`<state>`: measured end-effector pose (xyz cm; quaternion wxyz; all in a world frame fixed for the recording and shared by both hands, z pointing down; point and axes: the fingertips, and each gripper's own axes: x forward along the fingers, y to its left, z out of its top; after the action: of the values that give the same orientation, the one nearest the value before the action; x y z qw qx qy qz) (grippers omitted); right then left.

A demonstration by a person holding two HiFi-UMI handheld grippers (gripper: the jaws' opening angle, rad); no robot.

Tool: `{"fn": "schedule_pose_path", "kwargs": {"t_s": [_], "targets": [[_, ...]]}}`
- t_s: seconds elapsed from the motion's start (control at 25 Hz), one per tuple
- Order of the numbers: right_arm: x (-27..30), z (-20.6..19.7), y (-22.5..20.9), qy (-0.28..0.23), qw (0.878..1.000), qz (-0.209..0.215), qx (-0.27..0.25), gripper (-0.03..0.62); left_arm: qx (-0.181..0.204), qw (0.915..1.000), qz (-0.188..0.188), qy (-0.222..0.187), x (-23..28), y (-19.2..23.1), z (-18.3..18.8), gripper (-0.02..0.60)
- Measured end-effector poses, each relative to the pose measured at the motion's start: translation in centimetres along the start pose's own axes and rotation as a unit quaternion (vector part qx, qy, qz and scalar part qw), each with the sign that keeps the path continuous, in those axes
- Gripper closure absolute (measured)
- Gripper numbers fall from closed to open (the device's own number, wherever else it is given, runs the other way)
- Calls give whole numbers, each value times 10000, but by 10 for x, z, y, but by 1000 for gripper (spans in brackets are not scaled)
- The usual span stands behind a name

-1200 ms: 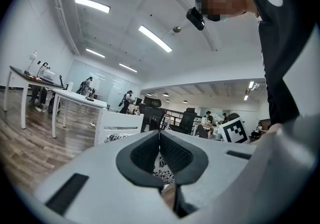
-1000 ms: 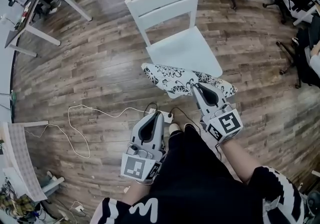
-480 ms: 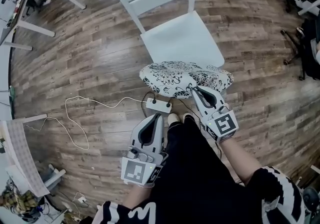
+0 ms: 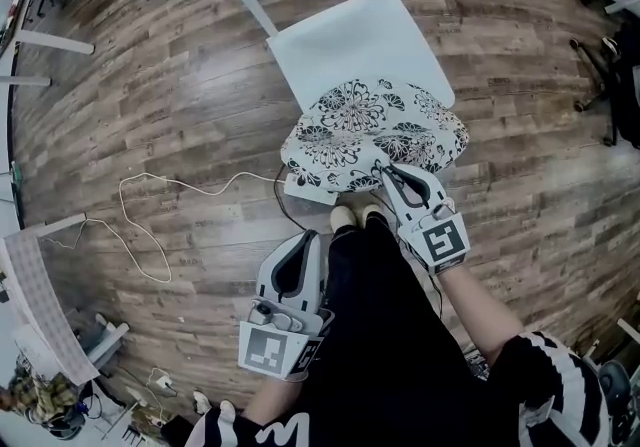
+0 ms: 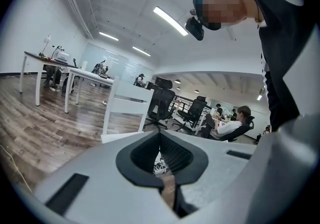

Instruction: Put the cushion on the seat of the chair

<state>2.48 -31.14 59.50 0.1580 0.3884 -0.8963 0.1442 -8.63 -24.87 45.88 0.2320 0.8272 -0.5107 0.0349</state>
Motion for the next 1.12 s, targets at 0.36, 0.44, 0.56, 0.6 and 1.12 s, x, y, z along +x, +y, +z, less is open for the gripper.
{"fn": "schedule_pose_path", "kwargs": {"t_s": [0.36,0.44,0.56,0.6,1.12], "targets": [[22,-24,-13,-42,9999,-79,-90,557,-72,10000,15,2,1,9,-28,575],[28,-28,-16,-51,9999,-81,-108,557,3,9999,89,60,3,17,-35,575],[36,-35,-18,-45,9999,-76,-126,557,19,9999,158,39,8,26,-37,575],[39,-37,-19,-40,9999,-73,-130,557,48,9999,139,25,10,28,-38,575],[70,-53,-33,-27,9997,-101,-240,557,-62,9998,199,-34,22,49,-57,575]]}}
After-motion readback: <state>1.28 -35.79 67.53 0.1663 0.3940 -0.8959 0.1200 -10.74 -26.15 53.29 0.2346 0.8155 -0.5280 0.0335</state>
